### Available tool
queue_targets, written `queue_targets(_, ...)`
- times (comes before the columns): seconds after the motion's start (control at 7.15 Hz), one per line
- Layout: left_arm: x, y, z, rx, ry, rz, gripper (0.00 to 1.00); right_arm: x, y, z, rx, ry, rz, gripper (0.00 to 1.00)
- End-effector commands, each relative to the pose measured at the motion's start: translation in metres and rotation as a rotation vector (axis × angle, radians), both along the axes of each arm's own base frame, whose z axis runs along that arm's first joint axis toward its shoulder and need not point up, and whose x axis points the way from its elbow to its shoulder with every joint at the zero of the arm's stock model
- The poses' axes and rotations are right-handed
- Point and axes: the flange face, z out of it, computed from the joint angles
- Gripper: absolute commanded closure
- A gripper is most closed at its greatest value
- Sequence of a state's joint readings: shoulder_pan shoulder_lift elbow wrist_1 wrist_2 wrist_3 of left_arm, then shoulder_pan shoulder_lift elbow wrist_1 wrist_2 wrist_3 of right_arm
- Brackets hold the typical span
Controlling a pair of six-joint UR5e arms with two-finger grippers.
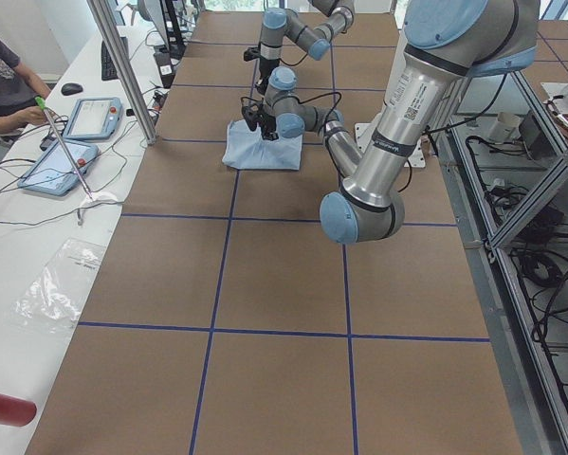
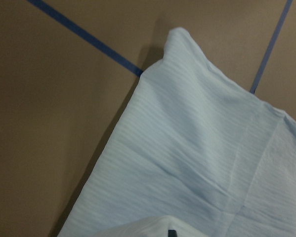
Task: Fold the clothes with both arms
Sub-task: 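Lift the near edge with both grippers and fold it away from the robot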
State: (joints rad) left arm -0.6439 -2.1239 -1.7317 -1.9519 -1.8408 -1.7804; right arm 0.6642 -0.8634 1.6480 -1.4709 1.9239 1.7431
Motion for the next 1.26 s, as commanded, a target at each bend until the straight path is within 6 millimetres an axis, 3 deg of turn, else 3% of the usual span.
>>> queue_targets(0.0, 0.007, -0.032, 0.002, 0.020, 0.024, -0.032, 1.00, -0.010, -0.040, 0.004, 0.012, -0.009, 0.035, 1.00)
queue_targets(0.42, 0.013, -0.058, 0.016, 0.011, 0.016, -0.058, 1.00, -0.035, -0.062, 0.000, -0.002, 0.010, 0.036, 1.00)
queue_targets(0.84, 0.023, -0.089, 0.036, 0.012, 0.017, -0.081, 1.00, -0.047, -0.077, 0.015, -0.010, 0.028, 0.044, 1.00)
queue_targets(1.12, 0.040, -0.111, 0.023, 0.006, 0.021, -0.092, 1.00, -0.046, -0.082, 0.021, -0.019, 0.037, 0.051, 1.00)
